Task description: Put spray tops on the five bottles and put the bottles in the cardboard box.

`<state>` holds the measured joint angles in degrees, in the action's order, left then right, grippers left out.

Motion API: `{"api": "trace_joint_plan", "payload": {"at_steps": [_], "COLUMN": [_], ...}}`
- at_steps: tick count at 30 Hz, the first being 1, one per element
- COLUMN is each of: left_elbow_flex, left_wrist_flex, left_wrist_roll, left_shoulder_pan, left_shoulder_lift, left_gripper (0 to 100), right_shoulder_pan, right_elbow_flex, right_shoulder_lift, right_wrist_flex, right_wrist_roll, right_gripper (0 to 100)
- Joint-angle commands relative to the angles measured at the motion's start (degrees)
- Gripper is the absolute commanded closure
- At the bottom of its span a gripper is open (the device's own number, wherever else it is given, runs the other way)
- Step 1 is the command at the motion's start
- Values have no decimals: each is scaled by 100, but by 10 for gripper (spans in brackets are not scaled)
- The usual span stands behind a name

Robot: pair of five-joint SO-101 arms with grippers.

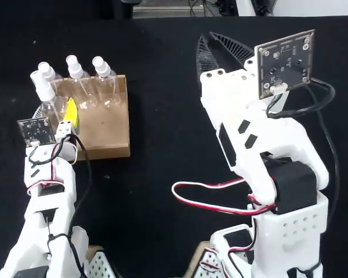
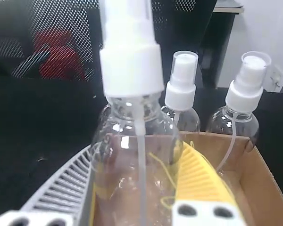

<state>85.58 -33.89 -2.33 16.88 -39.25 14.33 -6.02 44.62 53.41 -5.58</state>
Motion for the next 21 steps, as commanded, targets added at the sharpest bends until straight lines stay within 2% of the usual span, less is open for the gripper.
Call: {"api": "trace_joint_plan", "payload": {"at_steps": [1, 5, 10, 16, 21], "left_elbow_flex": [-215, -330, -769, -602, -734], "left_wrist_flex": [-18, -18, -79, -1820, -1960], "left_wrist_roll": [-53, -105, -158, -176, -176], "left_shoulder_pan": [-22, -22, 198, 338, 303], "left_shoulder_lift": [-167, -9, 879, 1855, 2488], "left_gripper": [870, 872, 873, 870, 870], "right_shoulder_pan": [-70, -70, -62, -62, -62], "right_elbow_flex": [312, 303, 295, 312, 312], "right_shoulder_lift": [-4, -4, -4, -22, -40], "right_wrist_flex": [-193, -193, -185, -185, -185], "right_wrist_roll": [-44, -35, -26, -18, -18], "right_gripper": [987, 987, 987, 987, 987]}}
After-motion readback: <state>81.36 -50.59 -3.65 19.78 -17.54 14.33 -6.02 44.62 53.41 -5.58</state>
